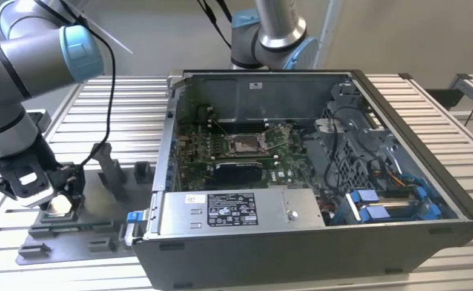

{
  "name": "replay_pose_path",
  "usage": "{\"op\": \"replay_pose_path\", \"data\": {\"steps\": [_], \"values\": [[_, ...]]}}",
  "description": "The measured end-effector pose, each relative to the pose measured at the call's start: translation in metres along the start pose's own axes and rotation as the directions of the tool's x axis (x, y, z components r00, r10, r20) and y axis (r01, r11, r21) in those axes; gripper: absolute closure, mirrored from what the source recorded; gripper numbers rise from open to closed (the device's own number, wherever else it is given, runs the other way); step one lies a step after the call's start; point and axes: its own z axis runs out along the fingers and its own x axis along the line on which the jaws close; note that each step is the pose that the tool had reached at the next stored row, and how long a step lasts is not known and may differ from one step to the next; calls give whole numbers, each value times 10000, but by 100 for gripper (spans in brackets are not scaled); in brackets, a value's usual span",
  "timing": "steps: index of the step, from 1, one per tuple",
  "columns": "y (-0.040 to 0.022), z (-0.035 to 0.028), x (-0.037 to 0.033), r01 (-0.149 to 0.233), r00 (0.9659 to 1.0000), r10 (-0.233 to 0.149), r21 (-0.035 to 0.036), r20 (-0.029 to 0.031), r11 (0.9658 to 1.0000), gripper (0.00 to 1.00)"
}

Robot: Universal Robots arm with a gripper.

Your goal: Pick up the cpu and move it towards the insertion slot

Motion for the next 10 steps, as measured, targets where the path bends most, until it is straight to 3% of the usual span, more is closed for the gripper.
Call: {"op": "replay_pose_path", "data": {"steps": [3, 4, 10], "values": [[0, 0, 0, 0, 10000, 0, 0, 0, 10000, 0], [0, 0, 0, 1, 10000, -1, 1, -1, 10000, 100], [0, 1, 0, 0, 10000, 0, 0, 0, 10000, 100]]}}
